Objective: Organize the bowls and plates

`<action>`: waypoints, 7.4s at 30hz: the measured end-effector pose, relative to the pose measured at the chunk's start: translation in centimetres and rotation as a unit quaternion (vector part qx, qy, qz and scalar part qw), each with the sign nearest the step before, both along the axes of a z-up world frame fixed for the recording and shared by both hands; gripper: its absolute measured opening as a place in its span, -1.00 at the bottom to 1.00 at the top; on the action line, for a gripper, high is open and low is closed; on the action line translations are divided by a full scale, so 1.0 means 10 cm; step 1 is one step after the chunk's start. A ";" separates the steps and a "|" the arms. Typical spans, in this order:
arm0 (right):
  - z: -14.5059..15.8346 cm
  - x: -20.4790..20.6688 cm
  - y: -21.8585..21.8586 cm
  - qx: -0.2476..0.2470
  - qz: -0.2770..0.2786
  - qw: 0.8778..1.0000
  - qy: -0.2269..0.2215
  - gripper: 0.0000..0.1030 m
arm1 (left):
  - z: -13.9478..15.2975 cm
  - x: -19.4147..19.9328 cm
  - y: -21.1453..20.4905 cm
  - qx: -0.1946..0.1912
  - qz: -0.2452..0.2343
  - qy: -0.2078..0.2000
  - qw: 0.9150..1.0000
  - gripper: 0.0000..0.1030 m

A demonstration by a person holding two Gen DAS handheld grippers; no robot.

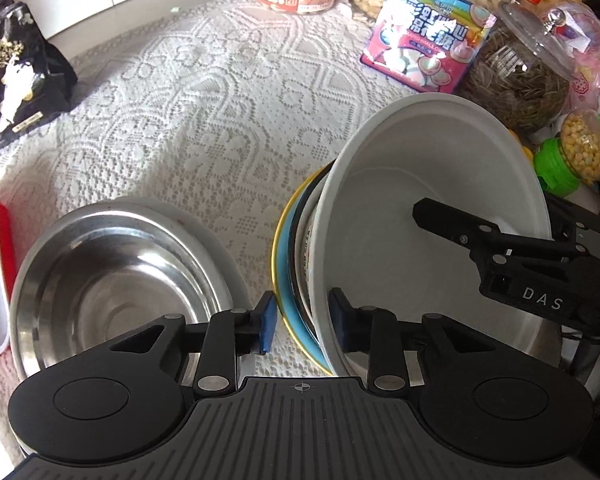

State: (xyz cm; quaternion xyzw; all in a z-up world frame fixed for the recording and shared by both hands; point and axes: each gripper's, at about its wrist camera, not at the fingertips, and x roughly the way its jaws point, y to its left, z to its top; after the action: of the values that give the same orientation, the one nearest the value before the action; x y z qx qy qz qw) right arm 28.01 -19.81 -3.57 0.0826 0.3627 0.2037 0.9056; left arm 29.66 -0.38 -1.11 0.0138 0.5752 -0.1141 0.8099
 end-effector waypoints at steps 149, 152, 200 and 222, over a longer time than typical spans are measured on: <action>0.15 0.35 2.00 0.009 0.152 0.947 0.284 0.06 | 0.00 -0.65 1.97 -0.135 0.154 -0.013 0.979 0.28; 0.14 0.38 2.02 0.004 0.147 0.947 0.286 0.10 | -0.03 -0.64 2.00 -0.139 0.144 -0.037 0.979 0.28; 1.01 0.10 2.04 -0.145 0.111 0.983 0.035 -0.18 | 0.28 -0.95 2.85 -0.224 0.224 -0.143 0.938 -0.34; 0.18 1.08 4.48 -0.211 0.052 0.949 0.229 0.13 | -0.42 -0.29 3.92 -0.114 0.346 -0.073 0.928 -0.33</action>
State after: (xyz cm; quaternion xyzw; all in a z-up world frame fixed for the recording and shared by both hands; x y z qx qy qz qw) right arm 38.83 25.01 -1.78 -0.0854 0.5993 0.1450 0.7827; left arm 26.76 38.85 -5.28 -0.2701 0.4662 0.1104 0.8352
